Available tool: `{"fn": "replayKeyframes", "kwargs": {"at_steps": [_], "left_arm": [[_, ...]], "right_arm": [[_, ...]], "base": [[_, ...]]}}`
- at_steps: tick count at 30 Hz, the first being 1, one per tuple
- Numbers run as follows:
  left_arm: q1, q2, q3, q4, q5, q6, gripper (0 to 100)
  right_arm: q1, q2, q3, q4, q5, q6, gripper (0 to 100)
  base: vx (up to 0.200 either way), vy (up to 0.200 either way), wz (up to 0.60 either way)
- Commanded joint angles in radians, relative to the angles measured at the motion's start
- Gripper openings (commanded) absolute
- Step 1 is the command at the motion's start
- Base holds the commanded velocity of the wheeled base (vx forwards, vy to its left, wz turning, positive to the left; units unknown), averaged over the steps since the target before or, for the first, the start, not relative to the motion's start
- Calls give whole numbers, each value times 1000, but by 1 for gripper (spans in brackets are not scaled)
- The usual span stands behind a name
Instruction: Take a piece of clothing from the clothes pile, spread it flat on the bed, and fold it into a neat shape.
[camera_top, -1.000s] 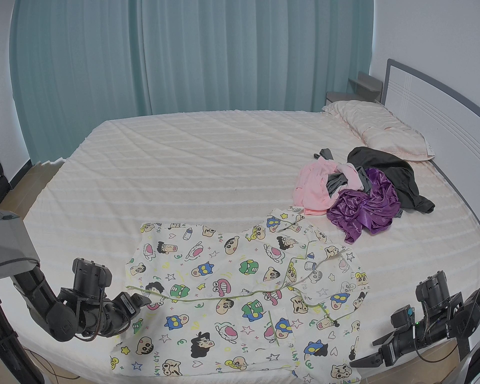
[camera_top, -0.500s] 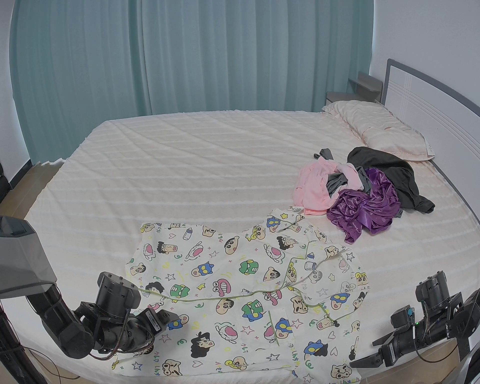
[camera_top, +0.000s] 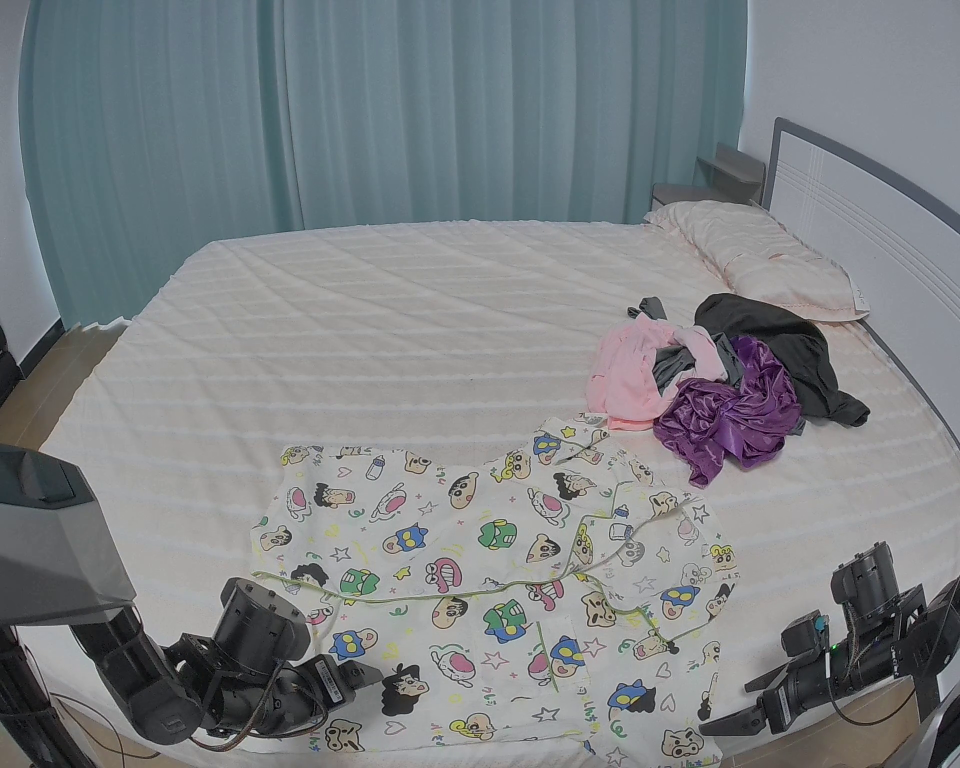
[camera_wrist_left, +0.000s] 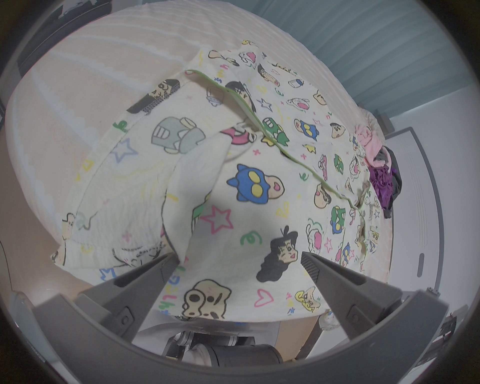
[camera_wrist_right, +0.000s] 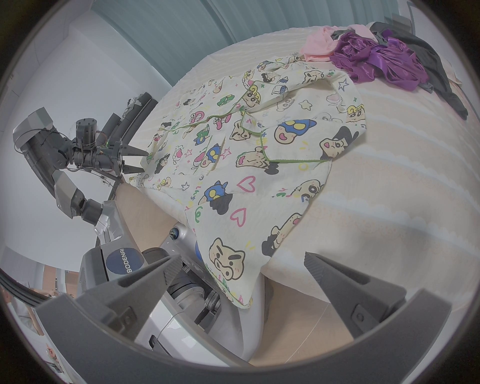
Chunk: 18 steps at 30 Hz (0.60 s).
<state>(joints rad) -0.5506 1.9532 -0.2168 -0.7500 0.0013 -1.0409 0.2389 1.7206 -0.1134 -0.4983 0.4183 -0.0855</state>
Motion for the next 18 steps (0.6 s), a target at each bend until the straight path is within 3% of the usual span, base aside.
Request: {"fn": "replayKeyframes", "kwargs": {"at_steps": [1, 10, 18], "left_arm": [[-18, 1, 11, -2, -1, -1, 100], [-49, -140, 73, -57, -3, 1, 100], [-2, -309, 42, 83, 14, -48, 100]], "right_arm": [[0, 0, 0, 0, 0, 0, 100], [2, -4, 1, 1, 0, 0, 100], [2, -10, 6, -2, 0, 0, 100]], "base": [[0, 0, 0], [0, 0, 0], [0, 0, 0]]}}
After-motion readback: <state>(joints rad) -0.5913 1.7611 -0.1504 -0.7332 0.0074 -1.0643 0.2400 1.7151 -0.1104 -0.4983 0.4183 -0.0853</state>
